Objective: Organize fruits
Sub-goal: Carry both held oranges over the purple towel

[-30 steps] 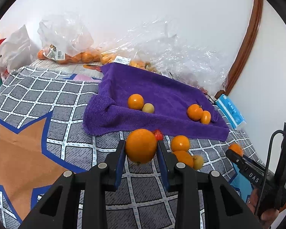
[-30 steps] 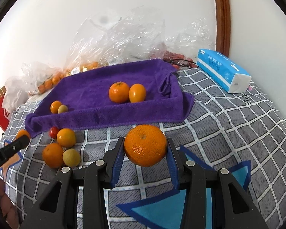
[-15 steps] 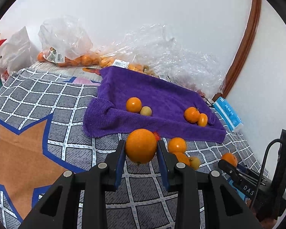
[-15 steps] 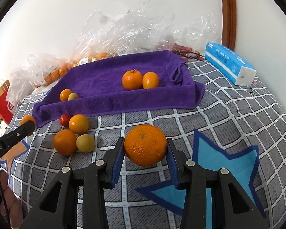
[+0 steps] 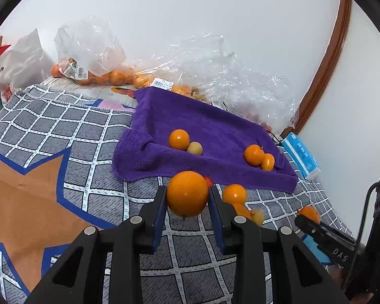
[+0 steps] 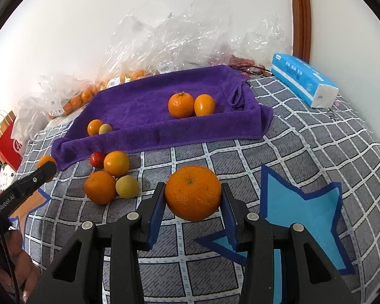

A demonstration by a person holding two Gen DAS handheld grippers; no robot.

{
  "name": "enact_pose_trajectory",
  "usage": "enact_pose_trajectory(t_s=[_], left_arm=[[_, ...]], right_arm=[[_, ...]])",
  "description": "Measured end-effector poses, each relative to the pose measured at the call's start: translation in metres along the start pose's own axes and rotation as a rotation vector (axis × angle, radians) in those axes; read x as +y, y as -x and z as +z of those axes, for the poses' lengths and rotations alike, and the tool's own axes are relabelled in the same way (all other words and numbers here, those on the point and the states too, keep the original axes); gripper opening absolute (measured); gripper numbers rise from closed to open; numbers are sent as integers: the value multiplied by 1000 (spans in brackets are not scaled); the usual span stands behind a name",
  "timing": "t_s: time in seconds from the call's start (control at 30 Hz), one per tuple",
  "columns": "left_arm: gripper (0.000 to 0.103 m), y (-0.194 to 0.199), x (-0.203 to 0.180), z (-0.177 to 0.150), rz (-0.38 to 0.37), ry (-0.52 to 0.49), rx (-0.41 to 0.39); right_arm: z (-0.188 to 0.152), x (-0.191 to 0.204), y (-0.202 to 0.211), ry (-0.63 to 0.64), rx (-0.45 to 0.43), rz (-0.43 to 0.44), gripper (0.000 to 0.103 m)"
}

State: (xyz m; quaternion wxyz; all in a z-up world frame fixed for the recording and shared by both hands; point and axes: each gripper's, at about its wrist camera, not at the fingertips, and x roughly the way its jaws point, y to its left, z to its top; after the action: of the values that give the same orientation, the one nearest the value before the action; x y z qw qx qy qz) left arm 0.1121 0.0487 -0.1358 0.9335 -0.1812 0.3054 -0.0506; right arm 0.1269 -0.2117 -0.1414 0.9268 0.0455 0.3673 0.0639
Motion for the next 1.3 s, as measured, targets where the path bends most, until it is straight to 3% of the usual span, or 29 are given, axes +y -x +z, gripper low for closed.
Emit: enact_pose_trajectory(t_s=[0.27,0.53,1.0,1.3], left_arm=[[31,-2,-3,0,-5,-6,11],[31,12,13,11,1,84,-1],[31,-1,4,90,59,45,-80],[31,-44,-7,118,65,18,-79]], right_arm=[[17,5,10,4,-16,2,42],[40,16,4,26,-58,41,42],[98,31,-22,90,-173,63,42],[124,41,-50,109,-200,83,42]])
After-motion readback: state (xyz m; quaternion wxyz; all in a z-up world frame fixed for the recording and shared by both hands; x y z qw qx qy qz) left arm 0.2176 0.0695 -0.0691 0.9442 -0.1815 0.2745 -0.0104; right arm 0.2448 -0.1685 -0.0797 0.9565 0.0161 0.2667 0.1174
